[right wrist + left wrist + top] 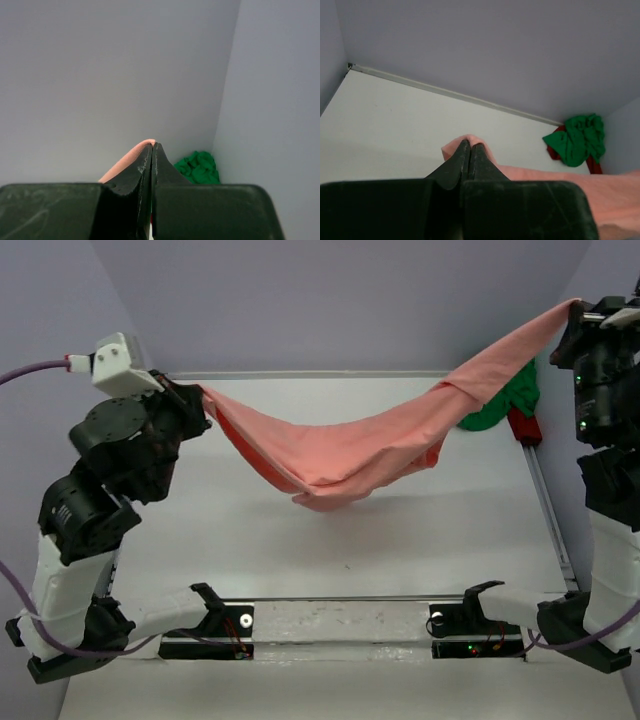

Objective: Fold and stack the t-shirts
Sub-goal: Flatten out the tshirt

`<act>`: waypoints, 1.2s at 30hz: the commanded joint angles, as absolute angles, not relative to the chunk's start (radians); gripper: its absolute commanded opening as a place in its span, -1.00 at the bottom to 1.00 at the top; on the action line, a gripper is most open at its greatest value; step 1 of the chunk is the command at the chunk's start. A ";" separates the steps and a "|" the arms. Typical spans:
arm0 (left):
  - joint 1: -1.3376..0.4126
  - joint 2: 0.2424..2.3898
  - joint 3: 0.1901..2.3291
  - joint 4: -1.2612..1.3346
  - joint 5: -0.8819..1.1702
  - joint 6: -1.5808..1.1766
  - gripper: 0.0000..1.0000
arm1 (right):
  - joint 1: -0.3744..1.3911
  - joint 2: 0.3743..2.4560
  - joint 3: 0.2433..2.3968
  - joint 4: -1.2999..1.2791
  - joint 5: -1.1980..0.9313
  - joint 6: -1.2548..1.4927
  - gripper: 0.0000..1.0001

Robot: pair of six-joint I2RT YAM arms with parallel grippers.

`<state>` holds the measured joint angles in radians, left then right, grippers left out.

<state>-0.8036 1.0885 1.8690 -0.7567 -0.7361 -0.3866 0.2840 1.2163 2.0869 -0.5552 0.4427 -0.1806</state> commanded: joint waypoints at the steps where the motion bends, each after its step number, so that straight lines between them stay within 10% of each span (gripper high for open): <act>1: -0.805 1.118 1.969 -0.781 -0.767 -0.370 -1.00 | 0.298 1.166 2.132 -0.535 0.434 -0.193 -1.00; 9: -0.799 1.248 1.994 -0.860 -0.991 -0.365 -1.00 | 0.298 1.276 2.163 -0.496 0.466 -0.235 -1.00; 19: -0.318 1.545 2.220 -0.974 -0.781 -0.354 -1.00 | 0.190 1.689 2.533 -0.462 0.482 -0.331 -1.00; 36: -0.308 1.255 1.899 -0.816 -0.594 -0.344 -1.00 | 0.190 1.506 2.361 -0.477 0.443 -0.281 -1.00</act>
<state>-0.3061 1.3323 1.9358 -0.8627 -0.6075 -0.3553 0.1967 1.6024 2.3951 -0.5602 0.4438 -0.2958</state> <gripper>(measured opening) 0.015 0.011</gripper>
